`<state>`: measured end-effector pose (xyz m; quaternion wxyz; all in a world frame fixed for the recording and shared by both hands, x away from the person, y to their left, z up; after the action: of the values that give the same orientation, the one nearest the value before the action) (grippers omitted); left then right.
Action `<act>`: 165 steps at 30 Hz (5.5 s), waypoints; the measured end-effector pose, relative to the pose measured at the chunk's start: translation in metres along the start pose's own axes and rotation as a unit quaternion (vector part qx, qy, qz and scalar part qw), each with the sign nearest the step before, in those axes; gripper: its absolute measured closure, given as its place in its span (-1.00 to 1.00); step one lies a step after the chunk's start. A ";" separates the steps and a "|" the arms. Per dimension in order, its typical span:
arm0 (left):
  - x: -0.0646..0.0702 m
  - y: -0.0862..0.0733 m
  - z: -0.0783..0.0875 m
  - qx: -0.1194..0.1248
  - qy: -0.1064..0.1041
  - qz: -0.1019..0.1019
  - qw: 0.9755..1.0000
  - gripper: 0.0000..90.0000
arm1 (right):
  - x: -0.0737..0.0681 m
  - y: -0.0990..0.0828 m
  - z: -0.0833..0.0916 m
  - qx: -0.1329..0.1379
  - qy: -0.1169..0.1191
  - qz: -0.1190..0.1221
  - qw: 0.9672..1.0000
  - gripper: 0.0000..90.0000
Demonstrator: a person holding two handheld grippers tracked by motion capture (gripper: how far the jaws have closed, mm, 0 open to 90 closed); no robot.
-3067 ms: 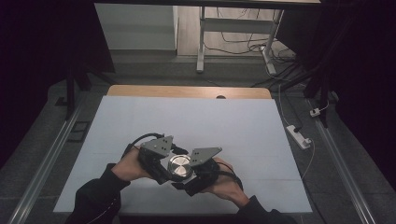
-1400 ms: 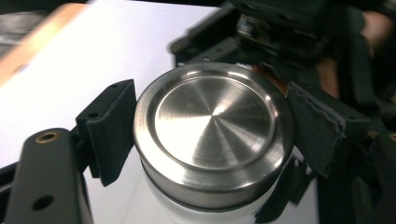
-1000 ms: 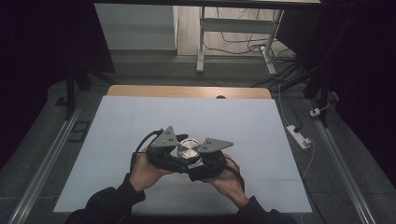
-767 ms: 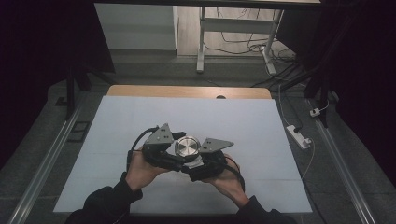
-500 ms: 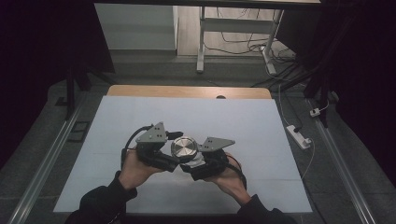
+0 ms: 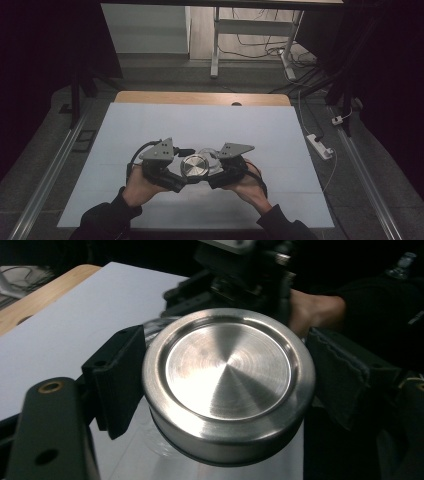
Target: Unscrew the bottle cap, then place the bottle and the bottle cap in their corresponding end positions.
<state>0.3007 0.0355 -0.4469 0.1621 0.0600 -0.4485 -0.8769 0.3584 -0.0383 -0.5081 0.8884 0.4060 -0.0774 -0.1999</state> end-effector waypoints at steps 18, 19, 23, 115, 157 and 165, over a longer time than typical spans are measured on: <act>0.015 -0.015 -0.014 0.002 -0.006 -0.016 1.000 -0.54 | 0.025 0.006 -0.010 -0.005 -0.015 -0.006 1.000 -0.66; 0.015 -0.016 -0.014 0.001 -0.006 -0.015 1.000 -0.54 | 0.025 0.006 -0.010 -0.005 -0.015 -0.006 1.000 -0.66; 0.017 -0.017 -0.013 0.004 -0.008 -0.011 1.000 -0.54 | 0.030 0.006 -0.013 -0.004 -0.017 -0.010 1.000 -0.66; -0.048 -0.097 -0.109 -0.111 0.034 0.107 0.988 -0.85 | 0.114 0.016 -0.083 -0.042 -0.084 -0.050 0.994 -0.96; -0.041 -0.119 -0.031 -0.078 0.023 0.137 0.987 -1.00 | 0.067 0.002 -0.031 -0.053 -0.049 -0.050 0.996 -0.98; -0.041 -0.126 -0.021 -0.073 0.027 0.150 0.986 -1.00 | 0.056 0.002 -0.027 -0.050 -0.049 -0.039 0.997 -0.98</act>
<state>0.3150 0.1020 -0.5624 0.3079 0.0031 -0.3826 -0.8711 0.4178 -0.0417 -0.5254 0.8941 0.3537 -0.0948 -0.2577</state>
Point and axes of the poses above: each handheld gripper's, and its own axes: z roughly backward along the jaws, y roughly out of its top, x roughly to its right, the point moved 10 cm from there along -z, roughly forward along the jaws, and after that the axes turned 10 degrees about -x, right-handed, at the moved point
